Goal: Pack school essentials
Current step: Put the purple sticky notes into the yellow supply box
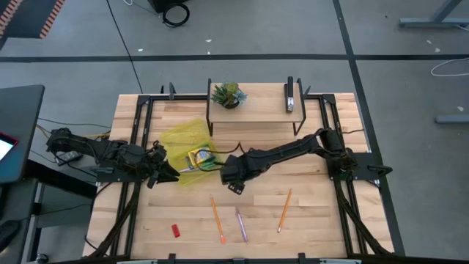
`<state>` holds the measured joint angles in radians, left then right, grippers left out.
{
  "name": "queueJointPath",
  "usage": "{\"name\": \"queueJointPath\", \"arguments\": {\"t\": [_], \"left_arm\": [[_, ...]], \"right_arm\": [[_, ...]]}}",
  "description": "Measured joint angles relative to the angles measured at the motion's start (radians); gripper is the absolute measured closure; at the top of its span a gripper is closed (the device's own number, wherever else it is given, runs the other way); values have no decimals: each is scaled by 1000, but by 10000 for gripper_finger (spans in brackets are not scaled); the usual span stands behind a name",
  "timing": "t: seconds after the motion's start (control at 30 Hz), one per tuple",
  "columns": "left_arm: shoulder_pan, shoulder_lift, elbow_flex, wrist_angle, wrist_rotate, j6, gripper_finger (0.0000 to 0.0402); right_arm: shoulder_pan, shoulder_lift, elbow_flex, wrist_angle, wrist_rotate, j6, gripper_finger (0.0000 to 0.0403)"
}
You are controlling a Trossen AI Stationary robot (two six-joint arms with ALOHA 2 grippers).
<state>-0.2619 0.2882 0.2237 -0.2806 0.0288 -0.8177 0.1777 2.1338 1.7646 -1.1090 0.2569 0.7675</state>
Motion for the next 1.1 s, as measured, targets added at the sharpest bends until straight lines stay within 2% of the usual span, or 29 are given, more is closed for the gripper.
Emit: {"name": "queueJointPath", "arguments": {"t": [0.13, 0.3, 0.57, 0.93, 1.1], "left_arm": [[0, 0, 0, 0, 0, 3, 235], [0, 0, 0, 0, 0, 2, 235], [0, 0, 0, 0, 0, 2, 234], [0, 0, 0, 0, 0, 17, 235], [0, 0, 0, 0, 0, 19, 235]], "right_arm": [[-27, 1, -57, -22, -60, 109, 8], [-38, 2, -84, -6, -64, 152, 8], [-32, 0, -82, 111, -47, 217, 8], [-36, 0, -38, 118, -47, 300, 8], [-32, 0, -17, 174, -73, 345, 8]]}}
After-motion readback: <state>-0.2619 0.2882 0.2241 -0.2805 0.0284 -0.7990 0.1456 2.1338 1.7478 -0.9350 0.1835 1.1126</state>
